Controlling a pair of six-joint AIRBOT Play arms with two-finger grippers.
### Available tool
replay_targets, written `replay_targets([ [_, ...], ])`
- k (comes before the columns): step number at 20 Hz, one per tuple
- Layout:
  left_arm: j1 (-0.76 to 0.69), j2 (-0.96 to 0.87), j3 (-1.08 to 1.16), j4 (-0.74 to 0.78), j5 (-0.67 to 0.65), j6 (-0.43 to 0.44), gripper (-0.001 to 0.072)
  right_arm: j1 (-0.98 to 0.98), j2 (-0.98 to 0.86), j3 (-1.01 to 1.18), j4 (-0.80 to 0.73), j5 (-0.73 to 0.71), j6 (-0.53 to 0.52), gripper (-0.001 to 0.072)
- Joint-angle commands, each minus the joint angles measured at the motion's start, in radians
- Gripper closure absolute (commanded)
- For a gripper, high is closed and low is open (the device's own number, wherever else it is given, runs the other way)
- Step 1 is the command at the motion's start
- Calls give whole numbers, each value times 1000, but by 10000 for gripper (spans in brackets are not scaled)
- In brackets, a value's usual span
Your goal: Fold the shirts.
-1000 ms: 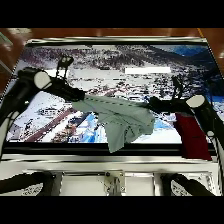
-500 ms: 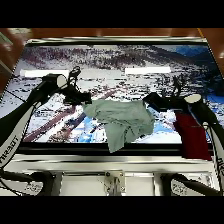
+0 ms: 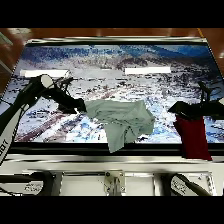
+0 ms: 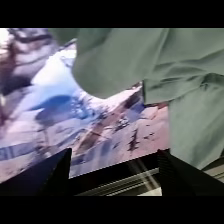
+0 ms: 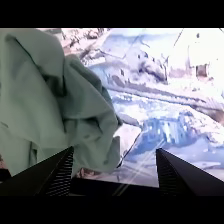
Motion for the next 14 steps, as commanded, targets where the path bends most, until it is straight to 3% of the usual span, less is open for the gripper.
replay_targets([
  [1, -29, 6, -171, -230, 225, 34, 91, -29, 7, -72, 45, 22, -14, 89],
  [3, -42, -2, -223, -306, 309, 48, 93, -11, 7, -91, 48, 1, -18, 89],
  [6, -43, -56, -227, -343, 321, 66, 93, 14, 7, -95, 52, -29, -16, 89],
  [11, -44, -138, -227, -550, 332, 202, 94, 20, 7, -95, 56, -44, 1, 89],
  [14, -44, -170, -227, -565, 331, 230, 94, 20, 7, -95, 55, -44, 18, 89],
])
